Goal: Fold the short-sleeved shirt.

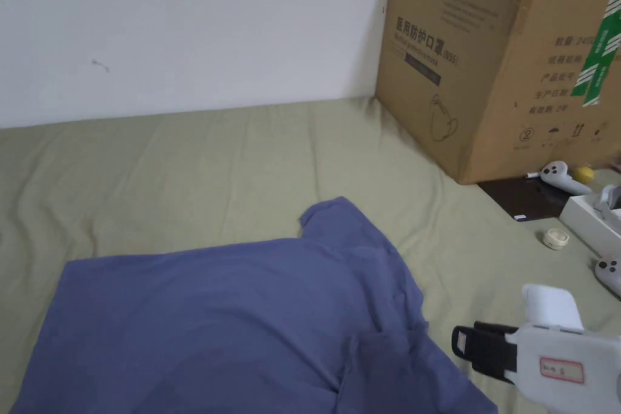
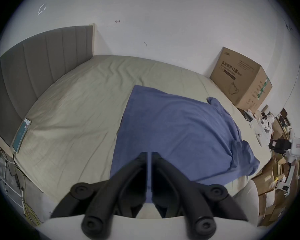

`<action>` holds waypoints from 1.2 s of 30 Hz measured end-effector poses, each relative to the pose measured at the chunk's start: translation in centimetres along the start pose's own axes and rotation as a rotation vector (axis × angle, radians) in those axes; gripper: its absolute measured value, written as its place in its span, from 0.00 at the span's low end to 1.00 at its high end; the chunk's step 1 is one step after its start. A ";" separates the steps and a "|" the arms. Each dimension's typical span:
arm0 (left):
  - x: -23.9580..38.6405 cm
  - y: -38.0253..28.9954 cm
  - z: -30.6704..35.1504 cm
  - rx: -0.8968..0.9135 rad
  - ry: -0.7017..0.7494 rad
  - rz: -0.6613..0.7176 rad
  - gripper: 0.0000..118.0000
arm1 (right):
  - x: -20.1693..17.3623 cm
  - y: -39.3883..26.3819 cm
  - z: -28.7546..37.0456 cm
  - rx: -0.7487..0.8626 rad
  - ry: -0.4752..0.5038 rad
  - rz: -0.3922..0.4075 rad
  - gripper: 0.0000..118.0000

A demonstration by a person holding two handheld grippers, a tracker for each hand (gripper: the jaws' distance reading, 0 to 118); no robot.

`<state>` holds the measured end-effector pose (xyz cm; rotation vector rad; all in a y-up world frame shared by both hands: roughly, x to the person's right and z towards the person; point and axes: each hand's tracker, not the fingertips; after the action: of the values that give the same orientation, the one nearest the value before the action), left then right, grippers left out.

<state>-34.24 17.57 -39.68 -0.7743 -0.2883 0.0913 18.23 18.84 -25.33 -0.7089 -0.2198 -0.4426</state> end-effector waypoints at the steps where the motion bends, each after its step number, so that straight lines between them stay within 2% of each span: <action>1: 0.3 0.3 -0.4 0.006 0.017 -0.002 0.05 | 0.0 0.5 -0.5 -0.015 0.001 0.002 0.07; 2: 0.3 0.5 -0.9 0.002 0.013 -0.005 0.02 | 0.0 1.1 -0.9 -0.009 0.010 -0.005 0.05; 4: 0.3 0.7 -1.8 0.019 0.021 -0.002 0.01 | 0.2 2.0 -2.6 -0.026 0.032 0.001 0.02; 11: -0.5 2.9 -4.9 -0.003 0.038 0.048 0.01 | 1.4 8.3 -13.5 -0.114 0.017 0.005 0.03; 12: -0.5 3.2 -5.3 -0.012 0.041 0.047 0.01 | 1.7 9.4 -15.4 -0.142 0.016 0.017 0.12; 14: -0.6 3.7 -6.1 -0.011 0.060 0.046 0.01 | 2.5 11.9 -19.8 -0.188 -0.042 0.010 0.71; 15: -0.7 3.9 -6.4 -0.017 0.065 0.051 0.01 | 2.9 12.8 -21.7 -0.194 -0.039 0.005 0.85; 20: -2.4 3.9 -9.4 -0.048 0.068 0.068 0.01 | 4.9 17.0 -30.2 -0.256 -0.138 0.012 0.86; 24: -2.6 4.1 -10.2 -0.064 0.092 0.043 0.01 | 5.6 18.2 -34.2 -0.298 -0.160 0.001 0.84; 27: -2.6 4.7 -10.3 -0.070 0.088 0.039 0.01 | 5.0 17.8 -36.2 -0.357 -0.167 0.038 0.69; 30: -3.0 4.8 -10.8 -0.078 0.101 0.040 0.01 | 3.1 17.0 -37.0 -0.359 -0.239 0.180 0.64; 32: -3.7 4.1 -11.1 -0.080 0.102 0.051 0.01 | 2.2 17.2 -36.9 -0.358 -0.244 0.237 0.43; 34: -3.9 4.0 -11.3 -0.077 0.100 0.057 0.01 | 1.4 17.6 -36.8 -0.359 -0.239 0.226 0.04; 36: -4.2 4.0 -11.3 -0.080 0.107 0.064 0.01 | 1.1 17.8 -37.3 -0.404 -0.212 0.210 0.04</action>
<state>-34.85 11.99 -51.02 -0.8648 -0.1665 0.0988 29.21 5.50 -62.90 -1.1652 -0.2549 -0.2101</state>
